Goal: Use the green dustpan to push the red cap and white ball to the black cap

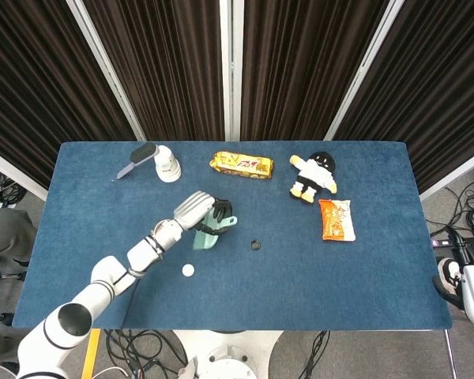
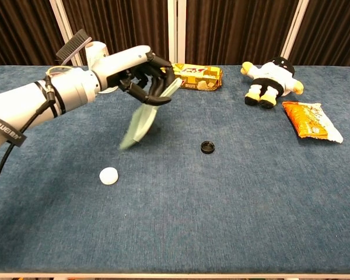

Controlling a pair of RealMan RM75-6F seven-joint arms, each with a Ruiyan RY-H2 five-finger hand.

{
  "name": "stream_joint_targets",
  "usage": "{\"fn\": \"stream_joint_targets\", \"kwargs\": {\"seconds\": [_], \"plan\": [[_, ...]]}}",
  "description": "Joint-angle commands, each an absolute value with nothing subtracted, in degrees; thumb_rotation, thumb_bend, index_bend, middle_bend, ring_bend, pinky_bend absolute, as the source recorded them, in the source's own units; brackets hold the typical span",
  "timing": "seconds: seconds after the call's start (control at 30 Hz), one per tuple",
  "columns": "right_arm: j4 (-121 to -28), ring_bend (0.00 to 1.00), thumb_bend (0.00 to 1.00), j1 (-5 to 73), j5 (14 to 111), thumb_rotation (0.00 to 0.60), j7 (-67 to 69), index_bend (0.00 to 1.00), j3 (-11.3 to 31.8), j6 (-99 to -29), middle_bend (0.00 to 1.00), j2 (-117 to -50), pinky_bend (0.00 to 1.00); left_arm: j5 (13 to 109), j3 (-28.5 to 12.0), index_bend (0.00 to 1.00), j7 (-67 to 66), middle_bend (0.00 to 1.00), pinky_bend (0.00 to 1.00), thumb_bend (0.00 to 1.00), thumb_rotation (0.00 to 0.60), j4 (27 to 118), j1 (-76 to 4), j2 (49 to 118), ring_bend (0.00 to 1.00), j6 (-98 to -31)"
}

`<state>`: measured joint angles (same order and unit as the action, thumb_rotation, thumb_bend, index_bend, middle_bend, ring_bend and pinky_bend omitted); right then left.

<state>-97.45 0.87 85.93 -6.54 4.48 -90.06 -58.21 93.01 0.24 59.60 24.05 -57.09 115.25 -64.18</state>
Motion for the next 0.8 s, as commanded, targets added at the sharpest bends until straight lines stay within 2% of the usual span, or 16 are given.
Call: {"fn": "stream_joint_targets", "kwargs": {"seconds": [0.03, 0.33, 0.8], "plan": [[-97.20, 0.01, 0.15, 0.79, 86.21, 0.600, -6.10, 0.04, 4.48, -90.25, 0.21, -58.14, 0.12, 92.46, -0.90, 0.55, 58.21, 0.64, 0.86, 0.40, 0.519, 26.91, -57.75, 112.87, 0.63, -65.29], [-95.68, 0.01, 0.15, 0.78, 86.69, 0.600, -4.24, 0.04, 4.36, -90.17, 0.21, -58.48, 0.12, 89.18, -3.07, 0.55, 53.37, 0.64, 0.86, 0.40, 0.514, 30.59, -55.74, 107.58, 0.63, -63.69], [-95.45, 0.01, 0.15, 0.48, 86.61, 0.600, -3.80, 0.04, 4.36, -90.35, 0.22, -58.40, 0.12, 90.30, -2.59, 0.55, 51.20, 0.64, 0.86, 0.40, 0.524, 29.32, -56.99, 111.79, 0.63, -62.30]]}}
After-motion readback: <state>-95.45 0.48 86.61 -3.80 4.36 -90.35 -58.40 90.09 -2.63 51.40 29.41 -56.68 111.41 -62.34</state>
